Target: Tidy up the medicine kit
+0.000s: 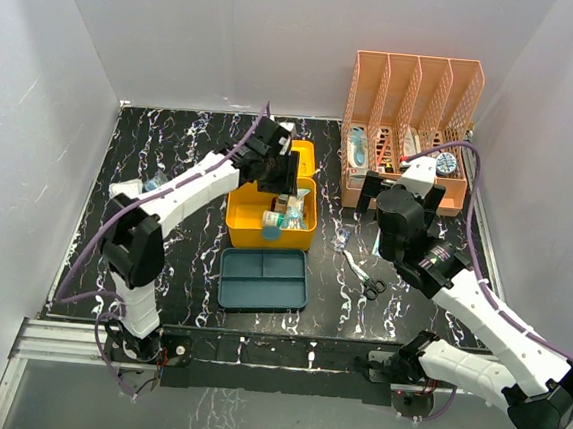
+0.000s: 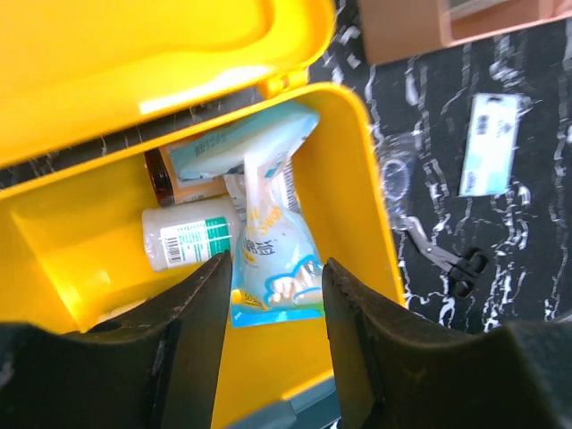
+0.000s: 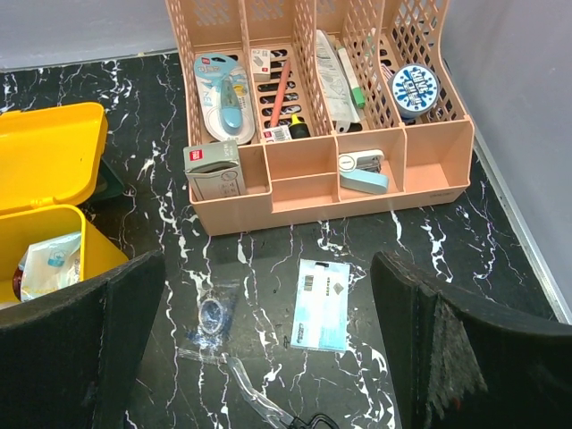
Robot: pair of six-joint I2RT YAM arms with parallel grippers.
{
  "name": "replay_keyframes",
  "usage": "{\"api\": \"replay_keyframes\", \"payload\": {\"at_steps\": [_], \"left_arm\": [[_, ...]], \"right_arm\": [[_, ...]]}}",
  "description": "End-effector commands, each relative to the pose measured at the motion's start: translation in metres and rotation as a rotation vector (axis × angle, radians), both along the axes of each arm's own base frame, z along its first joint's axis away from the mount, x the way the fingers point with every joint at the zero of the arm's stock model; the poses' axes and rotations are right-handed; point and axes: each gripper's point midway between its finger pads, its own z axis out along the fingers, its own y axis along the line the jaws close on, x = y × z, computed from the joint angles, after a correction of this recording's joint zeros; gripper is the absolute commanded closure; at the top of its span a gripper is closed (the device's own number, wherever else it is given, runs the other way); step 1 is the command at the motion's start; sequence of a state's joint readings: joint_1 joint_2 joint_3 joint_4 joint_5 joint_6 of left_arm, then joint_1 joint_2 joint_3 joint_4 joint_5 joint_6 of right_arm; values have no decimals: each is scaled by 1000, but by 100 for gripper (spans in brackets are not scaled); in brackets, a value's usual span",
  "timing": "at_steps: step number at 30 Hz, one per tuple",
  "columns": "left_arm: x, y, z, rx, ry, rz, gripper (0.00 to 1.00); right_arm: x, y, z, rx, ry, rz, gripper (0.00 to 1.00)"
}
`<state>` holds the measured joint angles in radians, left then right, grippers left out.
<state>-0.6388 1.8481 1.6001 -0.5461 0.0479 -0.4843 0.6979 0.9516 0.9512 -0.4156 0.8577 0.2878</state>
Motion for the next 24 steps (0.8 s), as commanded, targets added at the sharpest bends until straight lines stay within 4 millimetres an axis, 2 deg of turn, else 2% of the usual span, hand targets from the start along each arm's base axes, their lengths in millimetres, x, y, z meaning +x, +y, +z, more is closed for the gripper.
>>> {"api": "replay_keyframes", "payload": {"at_steps": [1, 2, 5, 7, 10, 12, 14, 16, 17, 19, 21, 24], "left_arm": [[6, 15, 97, -35, -219, -12, 56], [11, 22, 110, -30, -257, 1, 56], [38, 62, 153, -53, -358, 81, 56], [60, 102, 181, -55, -429, 146, 53], [92, 183, 215, 4, -540, 268, 43], [110, 251, 217, 30, -544, 394, 36], [119, 310, 199, 33, -481, 516, 34], [123, 351, 162, 13, -355, 628, 34], [120, 363, 139, 4, -277, 668, 35], [117, 377, 95, -6, -155, 726, 36], [112, 379, 59, -8, -73, 752, 37], [105, 377, 23, -13, 2, 782, 37]], "right_arm": [[7, 4, 8, 31, -39, -4, 2], [8, 5, 6, 30, -36, -4, 2], [12, 10, 3, 35, -33, 10, 2], [14, 14, 1, 38, -31, 20, 2], [17, 20, -1, 45, -27, 36, 2], [19, 23, 0, 53, -29, 46, 2], [21, 27, -1, 60, -29, 59, 2], [22, 30, -3, 65, -27, 69, 2], [23, 32, -3, 70, -27, 72, 2], [23, 32, -4, 71, -24, 75, 2], [22, 32, -4, 72, -23, 77, 2], [20, 29, -4, 68, -22, 68, 1]]}}
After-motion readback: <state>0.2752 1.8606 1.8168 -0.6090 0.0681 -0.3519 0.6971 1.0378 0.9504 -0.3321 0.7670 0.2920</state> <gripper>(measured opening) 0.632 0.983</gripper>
